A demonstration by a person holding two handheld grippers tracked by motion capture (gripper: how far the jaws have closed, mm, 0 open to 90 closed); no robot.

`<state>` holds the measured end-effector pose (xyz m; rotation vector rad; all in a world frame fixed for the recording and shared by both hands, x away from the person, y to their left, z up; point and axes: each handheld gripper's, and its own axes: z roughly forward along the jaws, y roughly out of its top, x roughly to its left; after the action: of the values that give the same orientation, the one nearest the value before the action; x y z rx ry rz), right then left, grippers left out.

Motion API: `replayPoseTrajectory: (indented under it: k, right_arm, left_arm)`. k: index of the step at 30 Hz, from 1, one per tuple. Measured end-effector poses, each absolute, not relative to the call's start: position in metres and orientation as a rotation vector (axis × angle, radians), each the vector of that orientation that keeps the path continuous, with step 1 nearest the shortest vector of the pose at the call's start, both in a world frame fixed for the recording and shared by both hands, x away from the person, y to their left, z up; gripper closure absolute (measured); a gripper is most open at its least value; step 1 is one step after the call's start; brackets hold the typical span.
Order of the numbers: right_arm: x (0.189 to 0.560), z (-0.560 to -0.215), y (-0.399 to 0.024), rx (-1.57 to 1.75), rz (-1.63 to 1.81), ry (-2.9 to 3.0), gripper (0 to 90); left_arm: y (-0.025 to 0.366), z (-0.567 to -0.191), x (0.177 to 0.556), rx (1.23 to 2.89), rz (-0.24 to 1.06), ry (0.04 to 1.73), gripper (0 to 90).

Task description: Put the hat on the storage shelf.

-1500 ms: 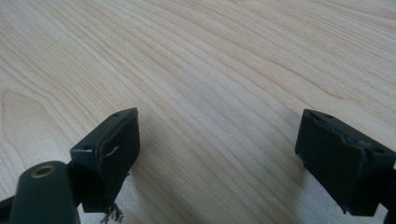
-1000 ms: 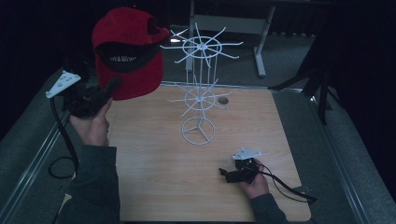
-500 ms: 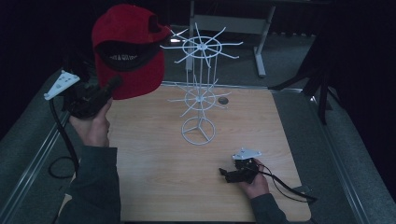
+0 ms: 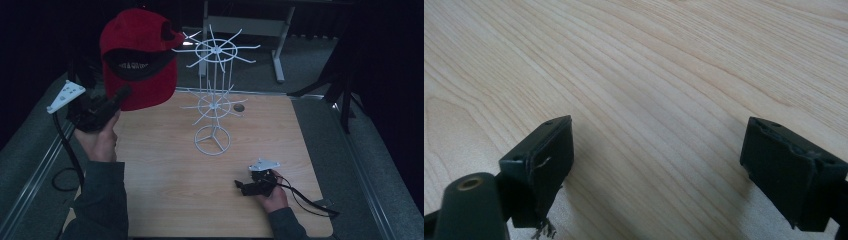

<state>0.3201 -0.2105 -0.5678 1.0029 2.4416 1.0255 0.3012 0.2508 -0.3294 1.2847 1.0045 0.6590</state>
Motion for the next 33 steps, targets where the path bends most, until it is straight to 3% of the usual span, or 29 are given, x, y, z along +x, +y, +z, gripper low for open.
replayPoseTrajectory:
  k: [33]
  right_arm:
    - [0.320, -0.568, -0.210, 1.002, 1.027, 2.439, 13.6]
  left_arm:
    - [0.250, -0.387, 0.287, 1.344, 0.651, 1.029, 85.4]
